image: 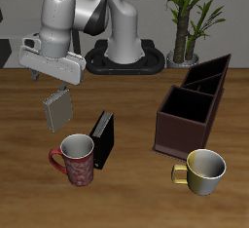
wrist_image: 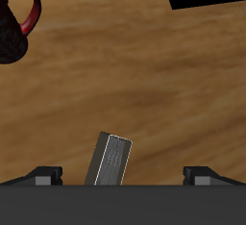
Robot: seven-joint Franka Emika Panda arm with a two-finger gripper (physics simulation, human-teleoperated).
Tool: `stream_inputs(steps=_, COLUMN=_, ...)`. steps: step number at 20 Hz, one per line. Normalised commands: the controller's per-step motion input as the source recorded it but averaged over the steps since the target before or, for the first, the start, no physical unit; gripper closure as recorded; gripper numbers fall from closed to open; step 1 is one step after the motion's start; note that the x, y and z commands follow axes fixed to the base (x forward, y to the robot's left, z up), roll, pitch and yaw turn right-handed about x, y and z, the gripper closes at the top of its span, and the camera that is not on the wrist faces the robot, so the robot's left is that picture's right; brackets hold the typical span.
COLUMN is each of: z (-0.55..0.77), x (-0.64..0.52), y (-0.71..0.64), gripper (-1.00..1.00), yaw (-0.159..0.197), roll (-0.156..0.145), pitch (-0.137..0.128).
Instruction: Place the yellow book into the left desk caddy's right compartment and place the red mug into the left desk caddy's left compartment
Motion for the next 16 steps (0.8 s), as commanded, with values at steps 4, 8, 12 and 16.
stream_inputs(steps=4, z=-0.25, x=-0.08, y=-0.01, gripper=-1.0, yaw=-0.039, roll=-0.029, pitch=-0.027)
stream_inputs(steps=8, z=-0.29, x=-0.03, y=-0.19, gripper=-1.0, yaw=-0.103, roll=-0.018, pitch=0.006)
stream_inputs(steps=12, z=-0.28, x=0.03, y=-0.03, gripper=-1.0, yaw=-0.06, roll=-0.032, pitch=0.032)
stream_inputs(steps=16, z=-0.25, x=0.03, y=0.04, gripper=-1.0, yaw=-0.019, roll=0.042, pitch=0.04)
